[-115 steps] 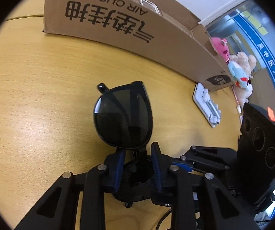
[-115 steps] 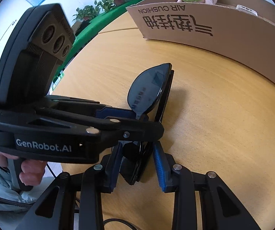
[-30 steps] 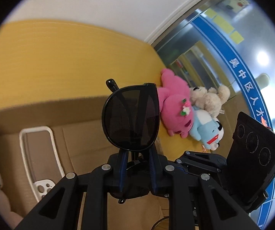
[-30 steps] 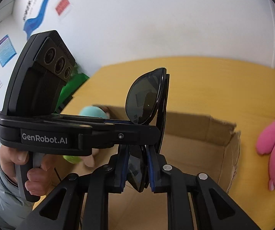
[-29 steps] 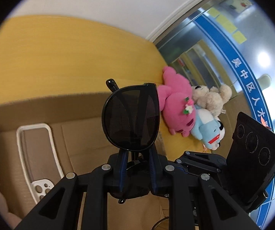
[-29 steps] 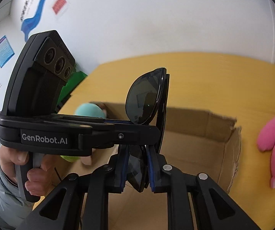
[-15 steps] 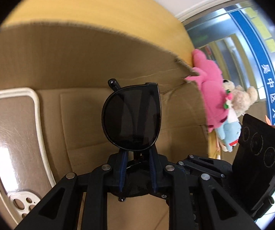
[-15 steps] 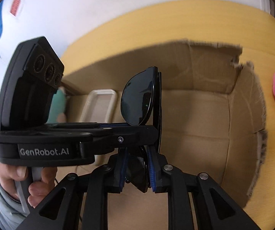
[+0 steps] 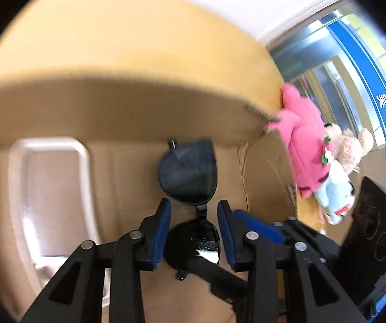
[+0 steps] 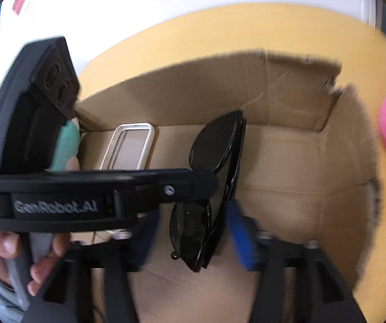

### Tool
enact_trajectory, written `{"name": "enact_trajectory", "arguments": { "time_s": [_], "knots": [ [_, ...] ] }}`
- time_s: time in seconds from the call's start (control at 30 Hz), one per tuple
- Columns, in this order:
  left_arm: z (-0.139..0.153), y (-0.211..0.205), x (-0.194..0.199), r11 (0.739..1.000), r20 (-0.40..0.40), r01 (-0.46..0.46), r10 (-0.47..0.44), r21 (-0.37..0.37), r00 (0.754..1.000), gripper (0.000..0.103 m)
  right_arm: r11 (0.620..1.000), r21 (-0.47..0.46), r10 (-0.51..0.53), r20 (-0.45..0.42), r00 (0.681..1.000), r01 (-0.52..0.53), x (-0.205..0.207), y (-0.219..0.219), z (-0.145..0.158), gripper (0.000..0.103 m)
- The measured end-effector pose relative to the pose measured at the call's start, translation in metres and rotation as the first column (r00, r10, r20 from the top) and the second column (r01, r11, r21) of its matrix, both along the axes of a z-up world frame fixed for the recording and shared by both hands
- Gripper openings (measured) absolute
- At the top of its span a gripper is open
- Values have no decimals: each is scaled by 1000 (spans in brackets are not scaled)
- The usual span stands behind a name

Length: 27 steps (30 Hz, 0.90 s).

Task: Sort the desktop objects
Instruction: 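Lower the sunglasses into the box and open both grippers, then withdraw both grippers up and away from the box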

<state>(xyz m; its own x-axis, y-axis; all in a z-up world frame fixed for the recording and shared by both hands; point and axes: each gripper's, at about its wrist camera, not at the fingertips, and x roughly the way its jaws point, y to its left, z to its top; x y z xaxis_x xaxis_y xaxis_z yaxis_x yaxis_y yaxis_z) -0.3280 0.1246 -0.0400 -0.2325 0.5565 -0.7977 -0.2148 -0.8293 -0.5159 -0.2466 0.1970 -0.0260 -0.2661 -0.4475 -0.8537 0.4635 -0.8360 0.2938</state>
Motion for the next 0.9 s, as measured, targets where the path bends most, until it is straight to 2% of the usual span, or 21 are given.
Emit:
{"name": "enact_trajectory", "arguments": {
  "time_s": [0.07,0.13,0.2,0.23,0.3,0.37,0.43,0.53,0.6,0.67,0.8,0.9],
  "knots": [
    [30,-6,18,999,-115,-13,9,-34,993,46,1000,15,-20,-63,998,21,6,-2,16,69],
    [61,-14,40,998,-224,-20,8,-52,975,52,999,20,-27,-122,992,29,17,0,34,72],
    [93,-24,71,995,-345,-32,-2,-94,939,56,997,61,-23,-213,977,37,37,-2,57,76],
    [110,-30,91,990,-415,-61,1,-131,910,58,996,76,-16,-258,966,37,49,-2,68,78],
    [137,-42,122,975,-517,-132,22,-176,856,71,995,88,-5,-351,936,38,77,-1,96,84],
    [160,-58,153,957,-601,-215,56,-196,797,80,995,88,-8,-430,903,51,105,5,125,92],
    [181,-75,187,938,-671,-281,77,-202,738,80,995,81,-11,-492,871,58,133,7,148,96],
    [201,-91,231,918,-726,-338,86,-208,682,81,995,80,-5,-544,839,58,173,8,175,103],
    [207,-98,256,904,-747,-365,82,-223,660,81,995,88,7,-558,830,50,194,20,191,103],
    [210,-101,281,889,-763,-388,72,-243,643,81,994,97,13,-564,826,50,213,21,193,103],
    [212,-108,323,867,-775,-444,115,-227,621,81,995,83,4,-570,822,53,247,30,197,103],
    [210,-110,351,871,-772,-451,147,-194,618,81,997,58,-13,-561,828,55,269,33,196,103]
  ]
}}
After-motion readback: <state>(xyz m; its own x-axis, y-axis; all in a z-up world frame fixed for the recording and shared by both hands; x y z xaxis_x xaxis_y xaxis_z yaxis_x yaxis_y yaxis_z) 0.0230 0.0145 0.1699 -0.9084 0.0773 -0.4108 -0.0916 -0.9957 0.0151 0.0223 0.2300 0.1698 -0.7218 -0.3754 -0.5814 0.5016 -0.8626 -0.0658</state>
